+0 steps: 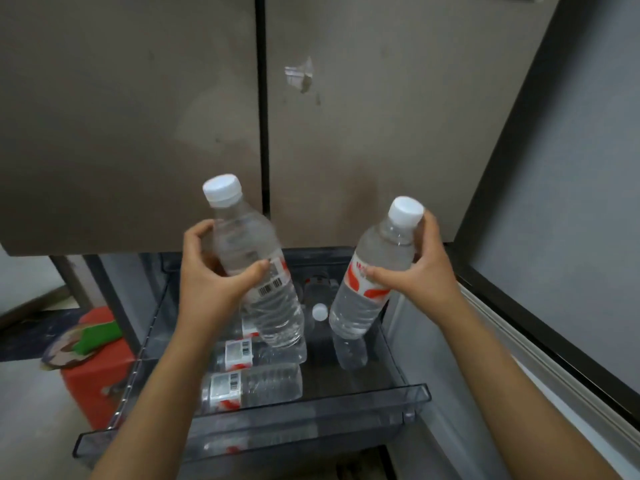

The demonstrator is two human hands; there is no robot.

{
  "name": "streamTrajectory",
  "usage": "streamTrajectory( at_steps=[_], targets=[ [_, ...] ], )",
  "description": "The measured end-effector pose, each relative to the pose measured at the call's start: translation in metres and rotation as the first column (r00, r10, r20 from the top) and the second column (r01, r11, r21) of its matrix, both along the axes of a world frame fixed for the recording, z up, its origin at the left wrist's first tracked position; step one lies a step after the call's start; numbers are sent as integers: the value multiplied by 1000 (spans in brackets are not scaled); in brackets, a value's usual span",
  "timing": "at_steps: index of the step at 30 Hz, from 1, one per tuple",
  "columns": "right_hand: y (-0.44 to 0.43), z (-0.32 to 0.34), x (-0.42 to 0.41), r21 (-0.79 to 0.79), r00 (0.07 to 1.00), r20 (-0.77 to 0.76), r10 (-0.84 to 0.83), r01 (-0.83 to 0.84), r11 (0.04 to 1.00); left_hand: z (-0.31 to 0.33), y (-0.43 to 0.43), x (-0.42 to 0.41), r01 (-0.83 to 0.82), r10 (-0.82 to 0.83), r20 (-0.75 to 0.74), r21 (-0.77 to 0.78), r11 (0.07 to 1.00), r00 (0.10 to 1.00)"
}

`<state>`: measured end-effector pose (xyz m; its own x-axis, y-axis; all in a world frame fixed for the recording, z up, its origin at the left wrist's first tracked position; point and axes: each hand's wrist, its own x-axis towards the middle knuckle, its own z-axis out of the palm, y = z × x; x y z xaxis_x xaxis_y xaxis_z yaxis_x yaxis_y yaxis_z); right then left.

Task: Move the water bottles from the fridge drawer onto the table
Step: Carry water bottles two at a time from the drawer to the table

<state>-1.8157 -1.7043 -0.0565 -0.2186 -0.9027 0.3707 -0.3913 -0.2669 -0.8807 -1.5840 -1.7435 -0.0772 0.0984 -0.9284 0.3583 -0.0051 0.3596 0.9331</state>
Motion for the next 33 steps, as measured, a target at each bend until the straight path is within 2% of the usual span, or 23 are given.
streamTrajectory(
  at_steps=[5,10,16,27,33],
  targets=[
    [-10,41,21,-104,984,120,132,-120,987,28,6,30,-75,76,37,-51,996,996],
    [-15,49,58,-25,929,34,369,-369,929,26,19,61,-163,164,44,-22,986,986],
    [-32,34,107,43,842,73,534,-538,842,8,37,113,-289,289,-5,39,957,957],
    [-55,2,153,165,809,-42,587,-574,802,-22,57,174,-462,452,94,156,873,887],
    [-48,-1,151,178,801,-62,595,-578,796,-23,76,174,-526,515,107,134,840,850]
  ],
)
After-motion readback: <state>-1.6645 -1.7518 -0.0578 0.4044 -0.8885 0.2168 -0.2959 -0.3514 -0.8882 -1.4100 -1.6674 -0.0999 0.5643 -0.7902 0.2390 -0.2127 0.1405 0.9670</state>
